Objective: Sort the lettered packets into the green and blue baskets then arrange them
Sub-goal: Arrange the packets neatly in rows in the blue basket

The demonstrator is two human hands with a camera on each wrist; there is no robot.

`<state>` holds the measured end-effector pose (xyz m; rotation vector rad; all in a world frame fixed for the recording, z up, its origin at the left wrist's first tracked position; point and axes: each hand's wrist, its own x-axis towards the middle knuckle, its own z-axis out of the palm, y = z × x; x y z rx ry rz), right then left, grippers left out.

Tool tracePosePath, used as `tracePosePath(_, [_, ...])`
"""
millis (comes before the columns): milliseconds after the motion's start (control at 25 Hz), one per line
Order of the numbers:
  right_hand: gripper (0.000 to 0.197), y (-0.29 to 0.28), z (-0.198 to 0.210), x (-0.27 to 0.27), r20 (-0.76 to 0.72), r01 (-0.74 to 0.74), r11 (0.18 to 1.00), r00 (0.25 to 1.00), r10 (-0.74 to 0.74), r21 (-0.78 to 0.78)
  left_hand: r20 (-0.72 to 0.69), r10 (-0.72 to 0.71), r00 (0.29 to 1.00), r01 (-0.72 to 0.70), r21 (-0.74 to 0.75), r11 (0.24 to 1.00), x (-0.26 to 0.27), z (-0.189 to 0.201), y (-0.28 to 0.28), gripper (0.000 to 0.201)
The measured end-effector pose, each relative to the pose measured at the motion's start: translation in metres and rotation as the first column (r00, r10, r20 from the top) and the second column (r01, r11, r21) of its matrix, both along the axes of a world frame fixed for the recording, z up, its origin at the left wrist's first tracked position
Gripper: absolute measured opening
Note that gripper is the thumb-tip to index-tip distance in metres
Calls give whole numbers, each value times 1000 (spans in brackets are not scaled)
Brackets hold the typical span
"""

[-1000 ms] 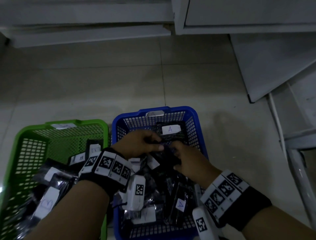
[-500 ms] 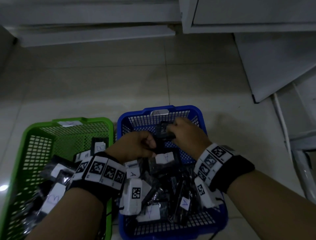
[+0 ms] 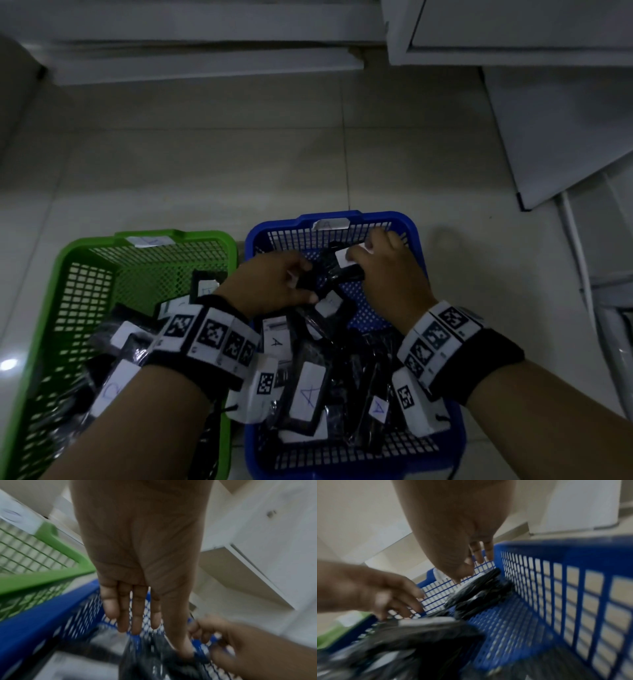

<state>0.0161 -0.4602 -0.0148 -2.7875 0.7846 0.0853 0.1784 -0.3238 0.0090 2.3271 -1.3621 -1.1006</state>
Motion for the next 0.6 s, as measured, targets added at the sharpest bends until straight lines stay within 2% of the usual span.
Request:
tracePosePath(80, [33, 8, 3, -1, -44, -45, 997, 998, 48, 67, 70, -174, 982, 165, 120, 979, -7, -5, -3, 73])
tracePosePath(160, [36, 8, 0, -4, -137, -46, 993, 989, 60, 106, 59, -209, 976, 199, 143, 970, -12, -8, -5, 78])
tracePosePath(240, [41, 3, -2, -6, -149, 9, 993, 989, 9, 115, -10, -157, 988, 157, 149, 976, -14, -8, -6, 76])
tracePosePath(320, [40, 3, -3, -6, -101, 68, 987, 993, -53, 147, -55, -137, 989, 144, 175, 974, -13, -7, -7, 73])
tracePosePath(440, [34, 10, -3, -8, 2, 139, 952, 989, -145, 273, -46, -154, 987, 159, 171, 972, -14, -6, -12, 48])
tracePosePath(520, [50, 17, -6, -12, -155, 90, 905, 988, -27, 416, -32, -168, 985, 171, 148, 974, -17, -5, -13, 34])
tracePosePath(600, [72, 22, -10, -19, -350, 83, 858, 929, 117, 507, 3, -166, 986, 165, 117, 979, -17, -6, -11, 29])
